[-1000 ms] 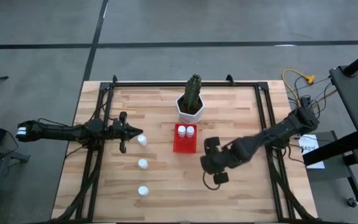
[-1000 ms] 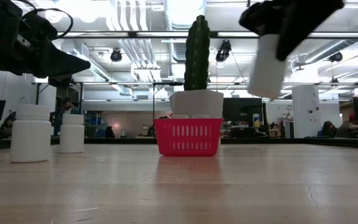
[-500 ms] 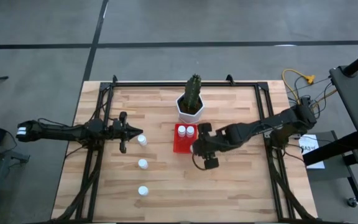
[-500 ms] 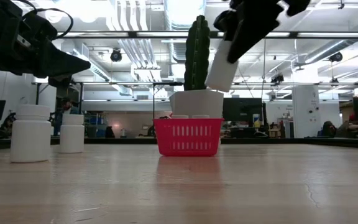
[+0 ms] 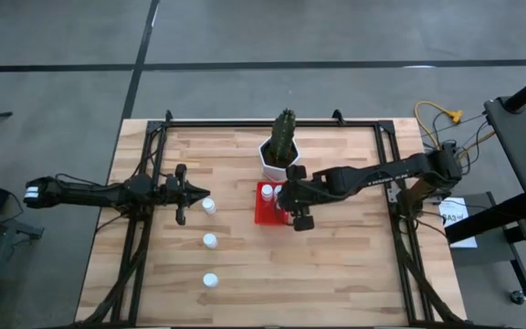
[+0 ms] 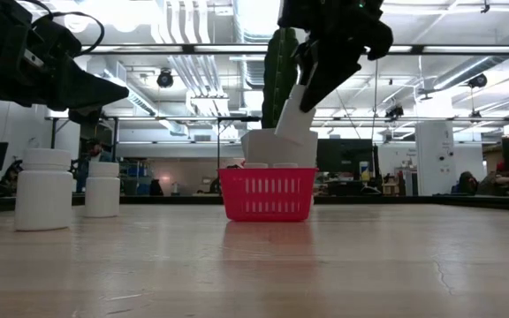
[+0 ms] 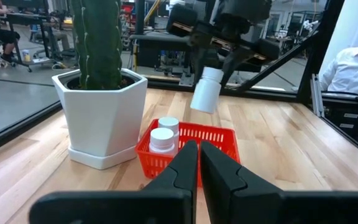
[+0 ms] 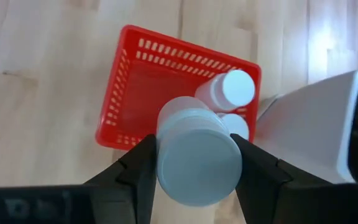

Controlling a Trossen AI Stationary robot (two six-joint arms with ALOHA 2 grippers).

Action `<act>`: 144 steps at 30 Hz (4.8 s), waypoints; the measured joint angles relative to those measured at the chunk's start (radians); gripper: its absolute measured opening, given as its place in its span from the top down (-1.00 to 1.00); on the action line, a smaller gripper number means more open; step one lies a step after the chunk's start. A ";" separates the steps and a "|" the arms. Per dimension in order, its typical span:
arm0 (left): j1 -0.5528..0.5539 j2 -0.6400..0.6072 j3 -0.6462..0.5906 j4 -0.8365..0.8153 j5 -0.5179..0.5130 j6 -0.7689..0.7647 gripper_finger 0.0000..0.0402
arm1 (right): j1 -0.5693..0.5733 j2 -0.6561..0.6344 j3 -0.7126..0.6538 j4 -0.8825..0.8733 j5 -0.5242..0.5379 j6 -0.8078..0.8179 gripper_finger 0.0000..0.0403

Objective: Pick and place pill bottles into a basket
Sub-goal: Put the white pill bottle into the red bin

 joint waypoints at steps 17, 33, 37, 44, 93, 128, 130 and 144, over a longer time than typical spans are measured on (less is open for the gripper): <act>0.000 0.000 0.000 -0.001 0.000 0.000 1.00 | -0.046 0.079 -0.016 0.068 -0.049 -0.043 0.22; 0.000 -0.001 0.000 -0.001 0.000 0.000 1.00 | -0.090 0.106 -0.008 0.065 -0.136 -0.046 0.22; 0.000 -0.001 0.000 0.000 0.000 0.000 1.00 | -0.091 0.108 -0.008 0.036 -0.140 -0.043 0.22; 0.000 0.000 0.000 -0.001 0.000 0.000 1.00 | -0.091 0.108 -0.008 0.022 -0.140 -0.041 0.22; 0.000 0.000 0.000 0.000 0.000 0.000 1.00 | -0.089 0.192 0.010 -0.031 -0.102 -0.011 0.01; 0.000 0.000 0.000 0.000 0.000 0.000 1.00 | -0.031 0.192 0.066 0.046 -0.110 -0.109 0.00; 0.000 0.000 0.000 0.000 0.000 0.000 1.00 | -0.023 0.192 0.065 0.063 -0.139 -0.117 0.00; 0.000 0.000 0.000 0.000 0.000 0.000 1.00 | -0.015 0.251 0.054 0.067 -0.157 -0.117 0.00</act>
